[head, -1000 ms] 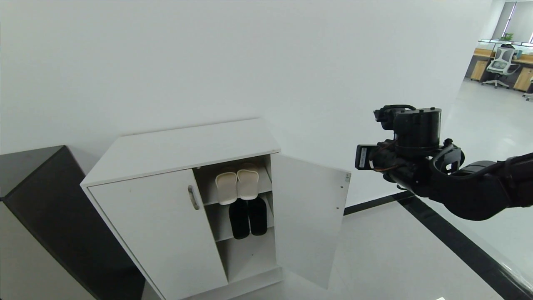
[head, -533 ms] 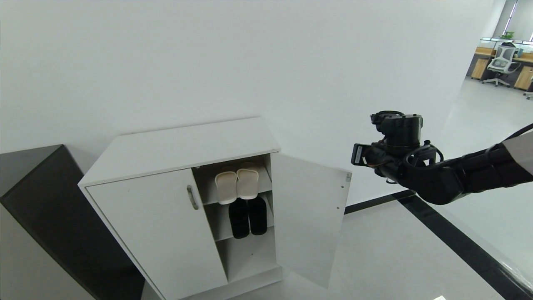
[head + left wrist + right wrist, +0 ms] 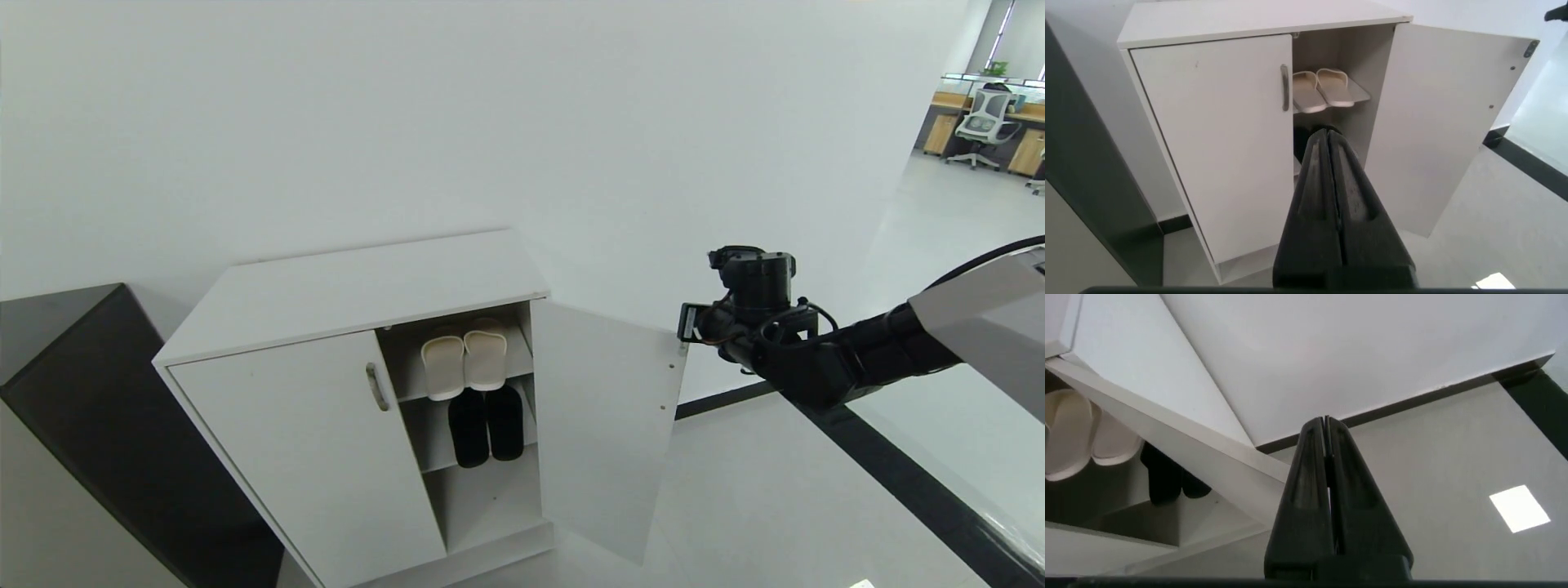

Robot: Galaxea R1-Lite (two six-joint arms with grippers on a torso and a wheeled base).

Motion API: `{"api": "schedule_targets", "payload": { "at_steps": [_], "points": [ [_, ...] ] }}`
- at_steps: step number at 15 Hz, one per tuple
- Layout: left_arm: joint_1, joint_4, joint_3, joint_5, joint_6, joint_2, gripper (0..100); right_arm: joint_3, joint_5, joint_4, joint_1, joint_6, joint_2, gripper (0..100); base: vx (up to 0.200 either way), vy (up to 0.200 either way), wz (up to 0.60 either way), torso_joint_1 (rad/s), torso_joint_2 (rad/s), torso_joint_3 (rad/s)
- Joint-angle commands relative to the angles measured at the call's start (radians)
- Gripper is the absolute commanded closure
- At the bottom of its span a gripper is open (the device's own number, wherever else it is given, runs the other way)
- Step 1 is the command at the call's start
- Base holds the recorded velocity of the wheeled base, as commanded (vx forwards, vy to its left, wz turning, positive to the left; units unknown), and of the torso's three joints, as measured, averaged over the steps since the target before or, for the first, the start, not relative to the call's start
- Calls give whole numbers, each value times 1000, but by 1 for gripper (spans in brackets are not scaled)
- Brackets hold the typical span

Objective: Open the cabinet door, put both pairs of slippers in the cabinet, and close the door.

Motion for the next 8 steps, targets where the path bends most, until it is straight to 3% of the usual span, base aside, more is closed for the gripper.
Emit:
{"api": "schedule_targets", "payload": {
  "at_steps": [1,8],
  "points": [
    [1,0,0,-1,-1,0,100,-1,0,0,1,0,19,100,0,0,0,0,0,0],
    [-1,0,0,1,-1,0,100,-9,-3,-3,8,0,56,100,0,0,0,0,0,0]
  ]
}}
